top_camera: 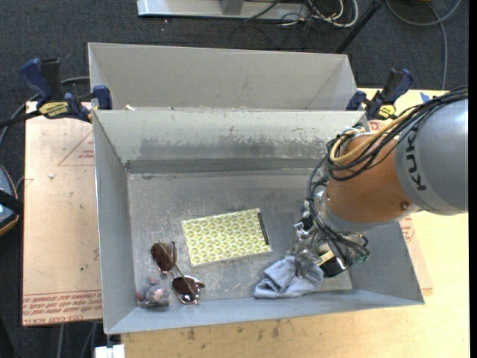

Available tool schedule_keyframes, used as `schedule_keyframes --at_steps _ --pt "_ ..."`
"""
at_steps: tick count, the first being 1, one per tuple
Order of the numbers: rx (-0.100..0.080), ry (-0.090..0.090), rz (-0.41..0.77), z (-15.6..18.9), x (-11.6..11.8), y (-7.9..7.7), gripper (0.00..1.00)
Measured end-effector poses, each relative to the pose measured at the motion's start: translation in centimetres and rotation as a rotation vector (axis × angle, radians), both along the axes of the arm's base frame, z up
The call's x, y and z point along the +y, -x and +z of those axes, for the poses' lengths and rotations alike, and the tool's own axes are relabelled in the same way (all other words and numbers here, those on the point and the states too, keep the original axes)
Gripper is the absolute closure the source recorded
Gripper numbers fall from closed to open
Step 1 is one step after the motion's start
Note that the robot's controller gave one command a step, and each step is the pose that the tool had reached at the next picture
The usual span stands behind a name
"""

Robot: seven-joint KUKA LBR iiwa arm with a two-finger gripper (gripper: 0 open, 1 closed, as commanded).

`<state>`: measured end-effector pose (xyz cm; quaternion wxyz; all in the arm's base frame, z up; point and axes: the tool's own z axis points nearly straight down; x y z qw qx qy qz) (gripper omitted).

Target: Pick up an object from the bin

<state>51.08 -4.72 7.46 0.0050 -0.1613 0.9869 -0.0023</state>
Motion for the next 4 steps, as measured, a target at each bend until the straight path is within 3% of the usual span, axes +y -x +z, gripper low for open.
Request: schedule_keyframes --at_steps 2,3,4 --pt "0.002 -0.001 0.000 0.2 0.0 0.1 1.00" --pt "0.013 -0.004 0.000 1.4 0.2 0.3 1.00" --pt "0.013 -0.005 0.000 3.4 0.2 0.3 1.00"
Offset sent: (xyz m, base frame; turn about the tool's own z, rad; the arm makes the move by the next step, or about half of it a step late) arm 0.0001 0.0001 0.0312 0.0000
